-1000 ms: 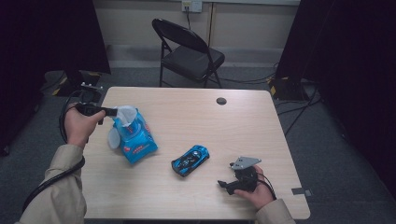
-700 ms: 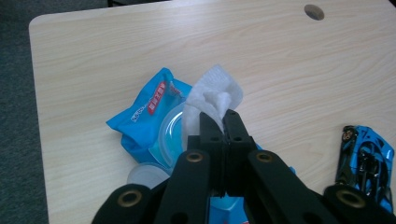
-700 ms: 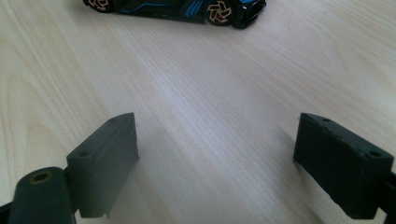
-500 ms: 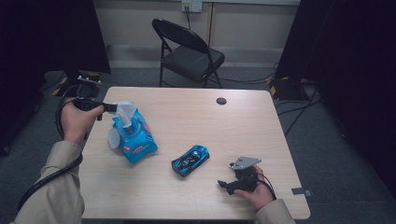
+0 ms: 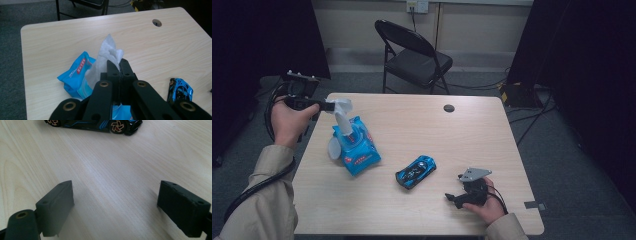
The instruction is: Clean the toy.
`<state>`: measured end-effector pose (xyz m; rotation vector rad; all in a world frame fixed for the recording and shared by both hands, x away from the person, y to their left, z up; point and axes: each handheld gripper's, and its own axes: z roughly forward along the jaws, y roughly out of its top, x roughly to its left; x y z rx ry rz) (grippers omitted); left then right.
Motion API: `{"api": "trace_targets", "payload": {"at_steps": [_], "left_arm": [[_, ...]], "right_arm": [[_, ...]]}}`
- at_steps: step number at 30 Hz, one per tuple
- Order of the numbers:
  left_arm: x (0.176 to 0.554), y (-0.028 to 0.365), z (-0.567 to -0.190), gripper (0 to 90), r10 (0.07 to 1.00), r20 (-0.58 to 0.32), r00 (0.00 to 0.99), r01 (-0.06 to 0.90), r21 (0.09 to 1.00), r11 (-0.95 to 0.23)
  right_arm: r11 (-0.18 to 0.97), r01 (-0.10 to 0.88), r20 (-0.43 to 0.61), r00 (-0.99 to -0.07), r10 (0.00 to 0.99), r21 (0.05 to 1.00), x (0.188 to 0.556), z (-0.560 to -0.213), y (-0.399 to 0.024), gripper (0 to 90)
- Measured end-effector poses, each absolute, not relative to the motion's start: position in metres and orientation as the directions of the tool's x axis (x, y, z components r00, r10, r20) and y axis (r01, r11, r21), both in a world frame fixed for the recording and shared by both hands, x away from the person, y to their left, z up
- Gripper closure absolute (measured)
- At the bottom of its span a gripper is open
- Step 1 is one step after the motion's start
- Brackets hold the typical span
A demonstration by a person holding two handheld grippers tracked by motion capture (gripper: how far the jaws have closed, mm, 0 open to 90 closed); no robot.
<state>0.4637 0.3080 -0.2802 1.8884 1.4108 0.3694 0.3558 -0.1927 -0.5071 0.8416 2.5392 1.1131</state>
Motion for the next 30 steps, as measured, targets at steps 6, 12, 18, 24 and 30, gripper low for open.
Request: {"api": "trace_targets", "payload": {"at_steps": [6,12,18,24,30], "left_arm": [[0.461,0.301,-0.268,89.5,0.906,-0.198,0.373,0.692,0.711,-0.129],[0.459,0.291,-0.254,89.5,0.895,-0.202,0.399,0.687,0.712,-0.145],[0.454,0.270,-0.251,89.5,0.869,-0.210,0.448,0.677,0.714,-0.177],[0.452,0.243,-0.261,89.5,0.830,-0.234,0.506,0.670,0.713,-0.207],[0.448,0.217,-0.271,89.5,0.788,-0.247,0.564,0.656,0.715,-0.244]], "right_arm": [[0.543,0.409,0.008,-0.804,0.595,0.734,0.356,-0.507,-0.193,12.9],[0.543,0.408,0.007,-0.804,0.594,0.734,0.356,-0.507,-0.193,12.9],[0.543,0.408,0.008,-0.804,0.594,0.734,0.356,-0.507,-0.193,12.9],[0.543,0.408,0.007,-0.804,0.595,0.733,0.356,-0.507,-0.193,12.9],[0.543,0.409,0.008,-0.804,0.594,0.733,0.356,-0.507,-0.193,12.9]]}}
